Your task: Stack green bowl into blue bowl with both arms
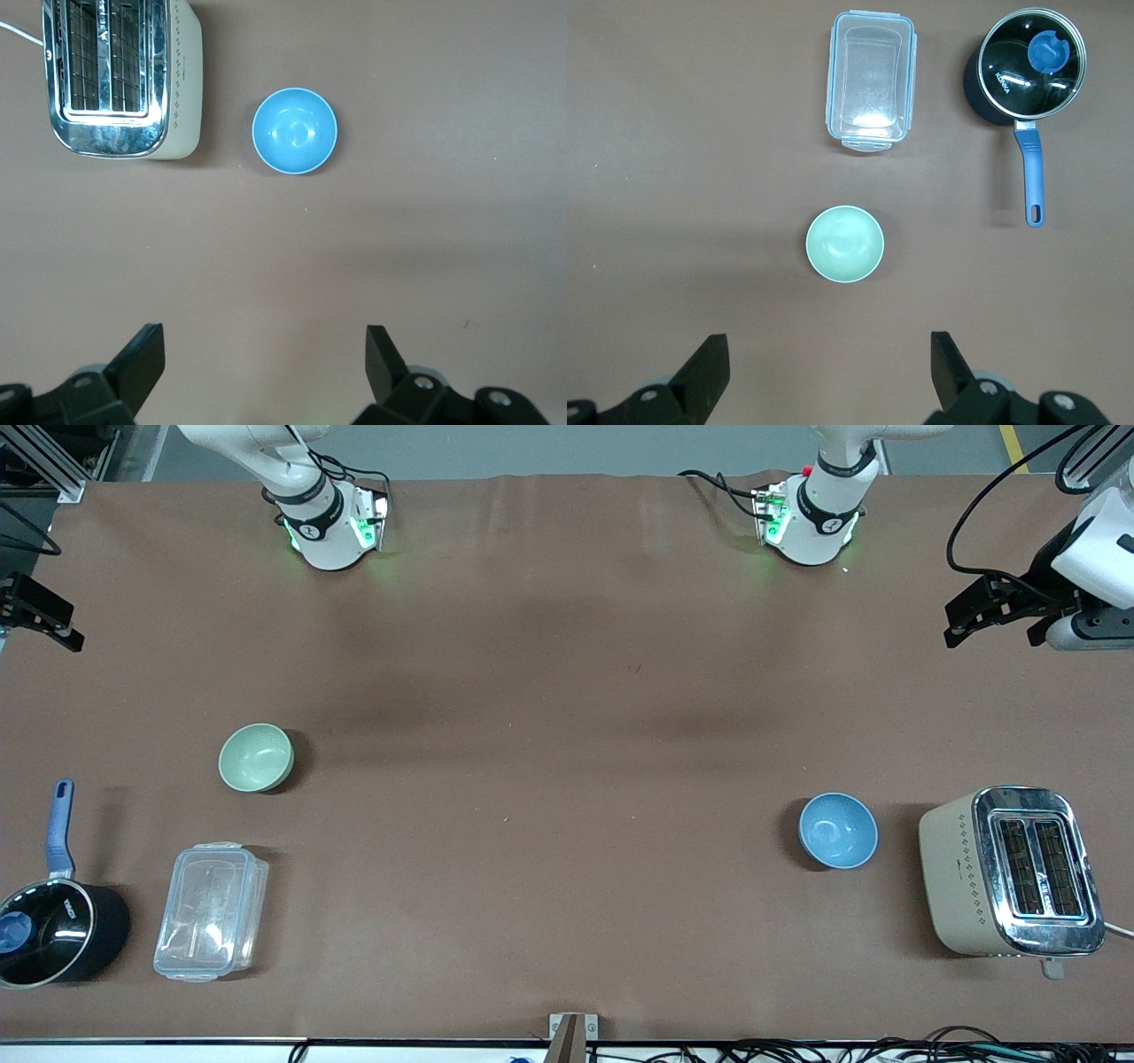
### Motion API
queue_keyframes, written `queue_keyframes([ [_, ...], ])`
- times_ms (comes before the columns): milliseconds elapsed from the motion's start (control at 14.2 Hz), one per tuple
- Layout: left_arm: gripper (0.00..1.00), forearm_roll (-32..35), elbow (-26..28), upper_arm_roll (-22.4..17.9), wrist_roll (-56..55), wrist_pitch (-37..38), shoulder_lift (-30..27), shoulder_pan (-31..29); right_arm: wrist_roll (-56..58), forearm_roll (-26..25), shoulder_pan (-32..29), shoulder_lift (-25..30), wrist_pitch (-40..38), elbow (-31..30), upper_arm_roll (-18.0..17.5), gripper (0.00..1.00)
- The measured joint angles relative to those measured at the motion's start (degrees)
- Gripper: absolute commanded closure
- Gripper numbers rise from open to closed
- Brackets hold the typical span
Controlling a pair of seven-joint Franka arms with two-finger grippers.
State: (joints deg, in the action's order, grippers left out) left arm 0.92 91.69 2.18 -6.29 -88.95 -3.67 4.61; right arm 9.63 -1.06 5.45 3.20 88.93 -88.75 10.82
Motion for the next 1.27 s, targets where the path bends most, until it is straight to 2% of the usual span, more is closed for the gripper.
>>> queue_keyframes([
  [493, 0.00, 0.7, -0.2, 0.0, 0.0, -0.2, 2.3, -0.3, 0.0, 0.0, 0.0, 0.0, 0.0, 0.0, 0.0, 0.00],
  [775, 0.00, 0.8, 0.8, -0.2, 0.0, -8.4, 12.3, -0.8, 0.0, -0.1, 0.0, 0.0, 0.3, -1.3, 0.2, 0.00],
  [915, 0.00, 1.7, 1.9, -0.3, -0.1, -14.7, 18.7, -1.0, 0.0, -0.3, -0.4, -0.3, 4.1, -6.3, 0.3, 0.00],
  [1197, 0.00, 3.0, 4.4, -0.3, -1.1, -29.6, 29.3, -3.6, 0.1, -0.5, -3.2, -2.7, 20.5, -23.2, 0.7, 0.00],
  [1268, 0.03, 3.0, 4.6, -0.3, -1.8, -32.2, 31.4, -3.8, 0.1, -0.5, -3.7, -3.7, 24.5, -26.6, 0.7, 0.00],
])
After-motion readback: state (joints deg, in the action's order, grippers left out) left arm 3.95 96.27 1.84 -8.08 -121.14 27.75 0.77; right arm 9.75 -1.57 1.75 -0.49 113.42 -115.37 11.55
